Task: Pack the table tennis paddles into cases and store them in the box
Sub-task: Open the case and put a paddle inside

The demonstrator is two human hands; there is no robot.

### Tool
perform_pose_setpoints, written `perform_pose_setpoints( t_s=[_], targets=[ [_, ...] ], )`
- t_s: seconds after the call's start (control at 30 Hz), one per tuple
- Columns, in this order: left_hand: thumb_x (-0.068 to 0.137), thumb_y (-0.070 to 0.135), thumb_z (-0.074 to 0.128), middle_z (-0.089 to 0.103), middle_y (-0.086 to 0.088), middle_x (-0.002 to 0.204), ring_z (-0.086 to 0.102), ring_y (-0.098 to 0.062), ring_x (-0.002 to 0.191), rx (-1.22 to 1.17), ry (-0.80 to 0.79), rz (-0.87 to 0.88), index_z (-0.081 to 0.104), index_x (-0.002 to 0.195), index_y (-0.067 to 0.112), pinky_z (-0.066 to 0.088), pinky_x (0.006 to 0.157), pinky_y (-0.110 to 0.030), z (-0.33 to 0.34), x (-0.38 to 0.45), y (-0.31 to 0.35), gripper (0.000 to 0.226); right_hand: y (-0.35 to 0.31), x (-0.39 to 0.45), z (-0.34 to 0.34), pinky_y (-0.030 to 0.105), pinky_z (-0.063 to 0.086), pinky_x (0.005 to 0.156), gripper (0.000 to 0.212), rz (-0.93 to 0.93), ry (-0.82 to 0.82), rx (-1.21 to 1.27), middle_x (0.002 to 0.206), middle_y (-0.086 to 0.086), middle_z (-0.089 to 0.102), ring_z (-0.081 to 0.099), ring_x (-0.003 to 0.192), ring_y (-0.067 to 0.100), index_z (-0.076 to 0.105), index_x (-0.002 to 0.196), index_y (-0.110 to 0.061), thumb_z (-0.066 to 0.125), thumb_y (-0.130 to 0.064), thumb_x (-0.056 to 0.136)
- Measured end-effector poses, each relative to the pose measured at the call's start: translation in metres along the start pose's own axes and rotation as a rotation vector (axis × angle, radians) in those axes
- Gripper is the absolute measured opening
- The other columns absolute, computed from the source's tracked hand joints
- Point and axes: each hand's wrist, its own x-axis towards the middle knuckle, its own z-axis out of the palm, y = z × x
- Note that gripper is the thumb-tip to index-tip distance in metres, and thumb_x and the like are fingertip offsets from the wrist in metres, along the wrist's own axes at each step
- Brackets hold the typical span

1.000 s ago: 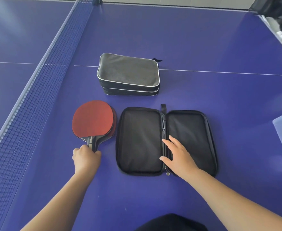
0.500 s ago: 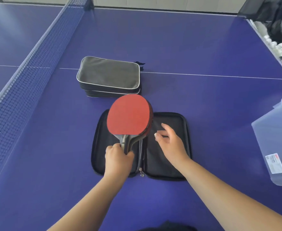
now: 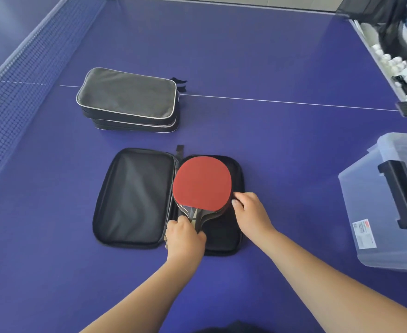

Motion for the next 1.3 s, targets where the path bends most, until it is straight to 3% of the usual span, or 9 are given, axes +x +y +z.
perform_pose_setpoints(
  t_s=[0.1, 0.23, 0.43, 0.5, 0.63, 0.77, 0.9, 1.0, 1.3],
  targets=[
    [0.087, 0.021, 0.061, 0.043, -0.01, 0.105, 0.048, -0.03, 0.099, 0.033, 0.018, 0.001, 0.04, 0.093, 0.011, 0.047, 0.09, -0.043, 0.005, 0.0, 0.001, 0.024, 0.017, -0.004, 0.0, 0.036, 0.031, 0.113, 0.052, -0.111, -0.065, -0.244, 0.155, -0.002, 0.026, 0.022, 0.144, 0.02, 0.043, 0.145, -0.013, 0.057, -0.023, 0.096],
    [0.091, 0.022, 0.059, 0.042, -0.009, 0.11, 0.047, -0.028, 0.104, 0.073, 0.034, -0.011, 0.045, 0.104, 0.007, 0.043, 0.09, -0.035, 0.013, -0.003, 0.011, 0.025, 0.026, -0.008, 0.0, 0.033, 0.022, 0.117, 0.076, -0.19, -0.141, -0.269, 0.162, -0.007, 0.007, 0.011, 0.148, 0.015, 0.024, 0.153, -0.017, 0.067, -0.027, 0.091],
    [0.088, 0.016, 0.061, 0.045, -0.015, 0.112, 0.037, -0.025, 0.093, -0.014, 0.063, -0.024, 0.038, 0.098, 0.009, 0.039, 0.09, -0.036, 0.024, -0.005, 0.019, 0.025, 0.034, -0.005, 0.001, 0.033, 0.024, 0.118, 0.083, -0.239, -0.129, -0.219, 0.162, -0.005, 0.014, 0.015, 0.148, 0.015, 0.022, 0.154, -0.018, 0.071, -0.026, 0.087],
    [0.089, 0.018, 0.063, 0.046, -0.015, 0.117, 0.041, -0.027, 0.098, -0.035, 0.045, -0.023, 0.042, 0.106, 0.007, 0.039, 0.092, -0.036, 0.025, -0.005, 0.017, 0.03, 0.037, -0.003, -0.001, 0.034, 0.026, 0.118, 0.084, -0.242, -0.139, -0.192, 0.161, -0.007, 0.014, 0.017, 0.147, 0.014, 0.024, 0.154, -0.019, 0.072, -0.025, 0.086],
    [0.082, 0.035, 0.074, 0.043, -0.007, 0.125, 0.043, -0.025, 0.118, 0.005, -0.027, 0.024, 0.043, 0.129, 0.011, 0.039, 0.095, -0.032, 0.019, -0.009, 0.003, 0.061, 0.041, -0.003, -0.005, 0.036, 0.031, 0.116, 0.08, -0.246, -0.135, -0.188, 0.16, -0.008, 0.014, 0.018, 0.146, 0.015, 0.03, 0.152, -0.017, 0.074, -0.024, 0.085],
    [0.071, 0.035, 0.081, 0.043, 0.005, 0.121, 0.044, -0.016, 0.115, -0.011, -0.107, 0.188, 0.043, 0.137, 0.023, 0.041, 0.101, -0.032, 0.011, -0.012, -0.025, 0.077, 0.043, -0.006, -0.004, 0.034, 0.031, 0.116, 0.077, -0.232, -0.109, -0.153, 0.16, -0.008, 0.012, 0.019, 0.146, 0.014, 0.031, 0.151, -0.016, 0.072, -0.021, 0.086],
    [0.077, 0.021, 0.08, 0.047, 0.016, 0.105, 0.051, 0.004, 0.097, -0.037, -0.158, 0.322, 0.051, 0.135, 0.028, 0.038, 0.082, -0.005, 0.0, -0.012, -0.041, 0.065, 0.043, -0.011, -0.002, 0.032, 0.029, 0.115, 0.075, -0.218, -0.103, -0.134, 0.16, -0.009, 0.012, 0.018, 0.146, 0.014, 0.03, 0.151, -0.017, 0.07, -0.019, 0.088],
    [0.08, 0.016, 0.078, 0.049, 0.018, 0.099, 0.049, 0.016, 0.093, -0.045, -0.124, 0.376, 0.058, 0.131, 0.027, 0.036, 0.077, 0.001, -0.002, -0.011, -0.044, 0.056, 0.045, -0.016, 0.0, 0.03, 0.027, 0.114, 0.075, -0.205, -0.116, -0.123, 0.161, -0.01, 0.01, 0.017, 0.147, 0.012, 0.029, 0.152, -0.017, 0.069, -0.02, 0.088],
    [0.077, 0.023, 0.082, 0.049, 0.015, 0.096, 0.053, -0.001, 0.087, -0.049, -0.065, 0.383, 0.054, 0.137, 0.032, 0.035, 0.073, -0.006, 0.008, -0.01, -0.045, 0.067, 0.045, -0.021, 0.004, 0.029, 0.027, 0.114, 0.075, -0.176, -0.124, -0.121, 0.162, -0.012, 0.008, 0.017, 0.147, 0.011, 0.029, 0.152, -0.017, 0.069, -0.02, 0.089]
  ],
)
